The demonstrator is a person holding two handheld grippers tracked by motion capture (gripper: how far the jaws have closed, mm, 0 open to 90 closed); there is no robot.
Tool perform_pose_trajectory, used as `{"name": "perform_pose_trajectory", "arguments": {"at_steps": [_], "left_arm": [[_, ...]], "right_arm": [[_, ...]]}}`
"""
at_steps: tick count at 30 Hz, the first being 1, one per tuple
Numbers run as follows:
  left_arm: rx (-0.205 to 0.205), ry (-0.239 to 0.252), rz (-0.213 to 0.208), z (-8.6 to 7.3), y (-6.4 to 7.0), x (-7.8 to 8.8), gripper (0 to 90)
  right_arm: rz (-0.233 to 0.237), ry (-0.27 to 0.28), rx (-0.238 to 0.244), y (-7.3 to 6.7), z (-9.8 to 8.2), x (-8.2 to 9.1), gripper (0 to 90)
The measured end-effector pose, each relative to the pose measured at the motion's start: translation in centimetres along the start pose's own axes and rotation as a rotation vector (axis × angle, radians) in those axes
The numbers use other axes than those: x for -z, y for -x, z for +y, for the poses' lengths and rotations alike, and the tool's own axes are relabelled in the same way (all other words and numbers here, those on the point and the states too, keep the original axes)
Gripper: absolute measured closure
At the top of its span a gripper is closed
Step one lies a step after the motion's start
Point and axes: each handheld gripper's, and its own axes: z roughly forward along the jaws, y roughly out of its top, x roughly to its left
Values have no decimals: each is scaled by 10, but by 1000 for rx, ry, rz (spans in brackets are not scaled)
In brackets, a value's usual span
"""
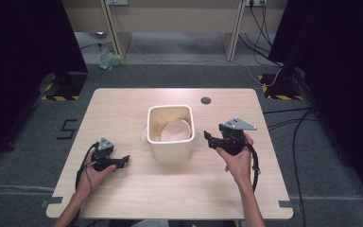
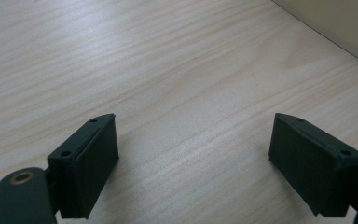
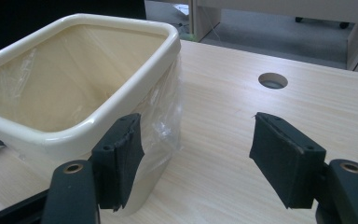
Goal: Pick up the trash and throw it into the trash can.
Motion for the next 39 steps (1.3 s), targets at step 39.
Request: {"name": "perform_pose_trajectory", "arguments": {"at_steps": [39], "left_arm": [[2, 0, 0, 0, 0, 0, 145]], "right_arm": [[-10, -62, 9, -4, -44, 8, 318]]}}
